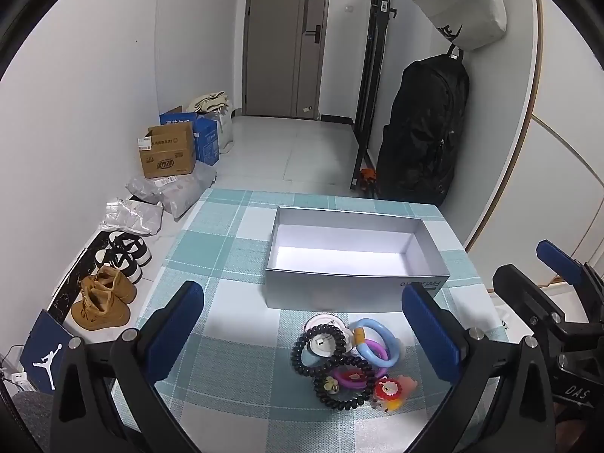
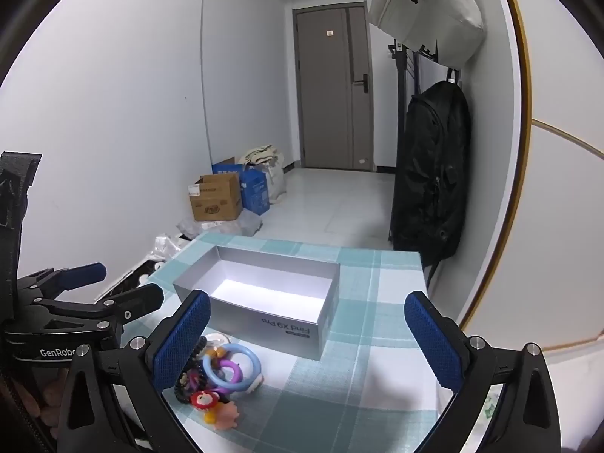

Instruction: Organize jewelry

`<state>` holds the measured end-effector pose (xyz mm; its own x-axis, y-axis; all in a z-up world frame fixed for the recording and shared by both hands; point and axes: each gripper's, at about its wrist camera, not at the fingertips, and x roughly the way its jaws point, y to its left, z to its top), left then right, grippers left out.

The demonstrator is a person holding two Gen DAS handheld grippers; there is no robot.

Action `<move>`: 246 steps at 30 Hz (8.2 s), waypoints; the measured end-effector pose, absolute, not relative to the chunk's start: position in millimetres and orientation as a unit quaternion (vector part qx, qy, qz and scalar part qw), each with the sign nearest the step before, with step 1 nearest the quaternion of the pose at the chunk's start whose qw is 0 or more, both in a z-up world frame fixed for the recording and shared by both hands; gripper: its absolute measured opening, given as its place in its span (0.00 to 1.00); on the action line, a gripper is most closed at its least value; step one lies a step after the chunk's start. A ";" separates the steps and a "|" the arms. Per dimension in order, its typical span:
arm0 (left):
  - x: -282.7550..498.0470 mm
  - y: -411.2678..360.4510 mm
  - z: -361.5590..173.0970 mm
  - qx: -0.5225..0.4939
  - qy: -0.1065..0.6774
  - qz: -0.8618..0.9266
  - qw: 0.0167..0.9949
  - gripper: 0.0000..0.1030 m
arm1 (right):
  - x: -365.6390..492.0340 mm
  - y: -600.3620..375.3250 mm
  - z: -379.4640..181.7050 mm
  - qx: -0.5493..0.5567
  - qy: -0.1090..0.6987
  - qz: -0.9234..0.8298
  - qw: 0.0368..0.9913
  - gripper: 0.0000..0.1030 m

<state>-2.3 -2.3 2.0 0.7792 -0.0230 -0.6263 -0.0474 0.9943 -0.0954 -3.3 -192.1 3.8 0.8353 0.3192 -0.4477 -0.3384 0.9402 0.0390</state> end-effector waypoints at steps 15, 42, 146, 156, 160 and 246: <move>-2.1 -0.1 1.3 -0.057 0.338 0.003 0.939 0.99 | -3.7 -194.6 3.4 -0.017 0.230 0.167 0.959 1.00; 0.6 -2.2 -0.9 -0.058 0.346 -0.001 0.936 0.99 | -3.8 -195.9 5.9 -0.015 0.230 0.165 0.959 1.00; 50.6 54.3 -74.8 -0.187 0.531 -0.071 0.823 0.25 | 58.7 -143.5 -88.3 0.021 0.493 0.284 0.822 0.66; 51.7 33.4 -73.3 -0.034 0.539 -0.034 0.841 0.06 | 62.2 -145.6 -89.5 0.037 0.506 0.290 0.812 0.59; 52.1 41.5 -72.2 -0.061 0.539 -0.041 0.839 0.05 | 61.9 -148.2 -90.2 0.046 0.508 0.293 0.809 0.58; 126.3 23.3 -25.2 -0.168 0.456 -0.136 0.863 0.44 | 140.3 -190.9 -31.0 0.196 0.392 0.335 0.834 0.85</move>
